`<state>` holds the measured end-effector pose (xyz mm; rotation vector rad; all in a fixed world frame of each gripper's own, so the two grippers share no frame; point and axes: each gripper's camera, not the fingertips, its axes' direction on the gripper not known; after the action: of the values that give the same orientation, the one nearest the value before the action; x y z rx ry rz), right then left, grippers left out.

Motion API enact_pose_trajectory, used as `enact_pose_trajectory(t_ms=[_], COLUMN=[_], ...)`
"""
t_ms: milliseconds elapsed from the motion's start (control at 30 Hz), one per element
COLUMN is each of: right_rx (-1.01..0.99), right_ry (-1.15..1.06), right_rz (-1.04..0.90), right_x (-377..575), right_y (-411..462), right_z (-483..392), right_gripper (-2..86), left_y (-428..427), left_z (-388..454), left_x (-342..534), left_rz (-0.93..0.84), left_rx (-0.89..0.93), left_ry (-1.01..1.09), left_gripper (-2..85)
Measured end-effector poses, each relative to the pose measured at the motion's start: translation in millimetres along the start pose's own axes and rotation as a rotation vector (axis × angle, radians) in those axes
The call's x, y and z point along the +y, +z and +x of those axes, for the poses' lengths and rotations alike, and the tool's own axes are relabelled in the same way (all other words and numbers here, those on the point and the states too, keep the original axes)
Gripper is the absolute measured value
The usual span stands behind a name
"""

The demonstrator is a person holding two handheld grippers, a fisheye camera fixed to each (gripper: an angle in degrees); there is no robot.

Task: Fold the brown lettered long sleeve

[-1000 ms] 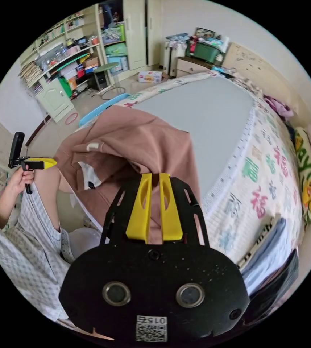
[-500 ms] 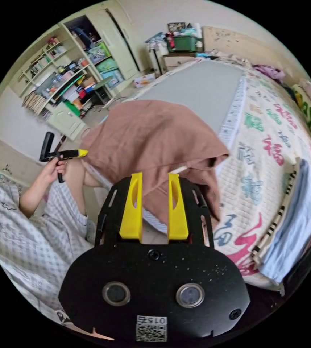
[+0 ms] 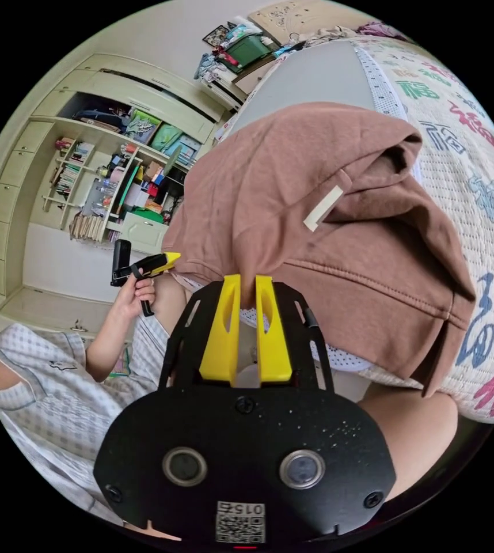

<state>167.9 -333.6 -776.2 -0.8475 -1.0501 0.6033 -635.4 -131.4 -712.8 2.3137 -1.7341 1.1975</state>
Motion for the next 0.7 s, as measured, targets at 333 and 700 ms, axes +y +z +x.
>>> enact_pose_trajectory(t_ms=[333,700], right_rx=[-0.24,0.093], right_ry=[-0.101,-0.382], right_rz=[0.296,0.552], right_x=[-99,-208], right_y=[-124,-247], right_z=[9,-94], right_gripper=[2.1,9.0], left_y=[-67,-150], left_z=[40,177], left_x=[-128,-214], left_rz=[0.108,0.448], left_rx=[0.307,0.06], left_ry=[0.227,0.612], left_gripper=[2.8,8.4])
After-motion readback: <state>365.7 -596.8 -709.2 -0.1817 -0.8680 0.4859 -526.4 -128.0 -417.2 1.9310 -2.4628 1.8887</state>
